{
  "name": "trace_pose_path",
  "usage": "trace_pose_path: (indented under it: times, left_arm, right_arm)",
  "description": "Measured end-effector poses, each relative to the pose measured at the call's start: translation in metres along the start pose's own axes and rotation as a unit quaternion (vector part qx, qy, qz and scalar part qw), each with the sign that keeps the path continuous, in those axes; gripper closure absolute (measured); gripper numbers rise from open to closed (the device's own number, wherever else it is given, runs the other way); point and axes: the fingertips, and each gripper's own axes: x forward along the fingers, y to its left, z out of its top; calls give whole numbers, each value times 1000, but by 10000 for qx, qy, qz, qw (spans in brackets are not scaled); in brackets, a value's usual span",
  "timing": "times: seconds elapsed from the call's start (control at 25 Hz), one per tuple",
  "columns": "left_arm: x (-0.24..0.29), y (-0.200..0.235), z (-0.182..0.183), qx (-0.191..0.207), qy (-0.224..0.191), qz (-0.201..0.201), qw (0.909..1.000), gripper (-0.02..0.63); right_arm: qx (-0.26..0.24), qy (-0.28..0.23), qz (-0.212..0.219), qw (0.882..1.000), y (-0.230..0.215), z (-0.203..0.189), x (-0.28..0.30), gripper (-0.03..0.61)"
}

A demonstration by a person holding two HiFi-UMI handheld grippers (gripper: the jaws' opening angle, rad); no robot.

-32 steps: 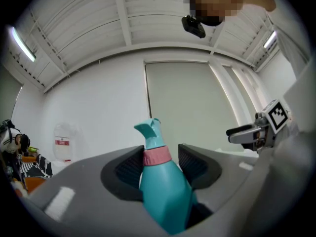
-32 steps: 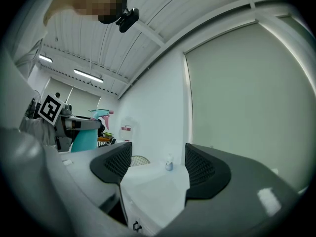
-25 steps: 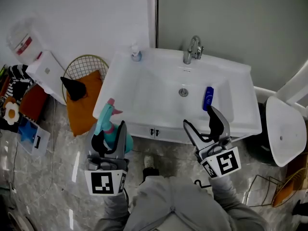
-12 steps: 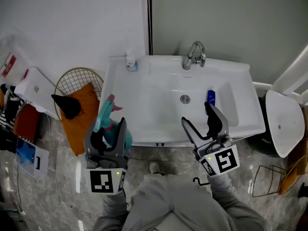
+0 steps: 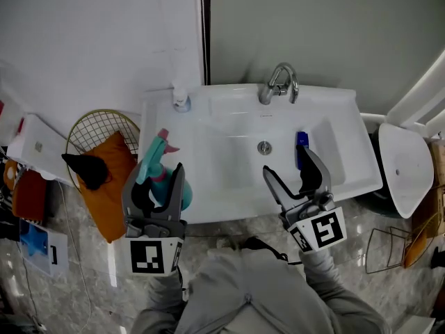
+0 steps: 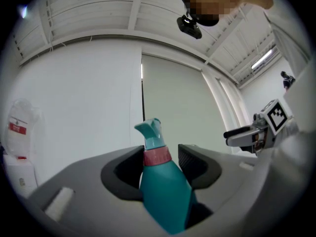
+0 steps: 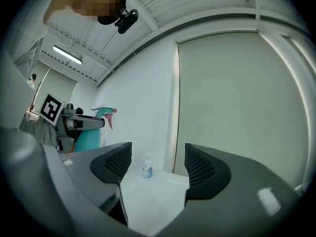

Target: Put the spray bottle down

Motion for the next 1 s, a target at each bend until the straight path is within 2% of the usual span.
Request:
trace_pose_path:
  times: [0.2, 0.48, 1.0]
  left_arm:
    - [43, 8, -17, -120, 40, -160, 9998, 348]
    - [77, 5, -33, -90, 53, -257, 9996, 348]
    - [152, -11, -71, -329, 267, -487, 9979, 350]
  right_arm:
    - [-30, 105, -82, 9999, -18, -9, 30, 245]
    - [10, 136, -122, 9998, -36, -17, 45, 245]
    - [87, 243, -62, 9996, -73, -36, 77, 245]
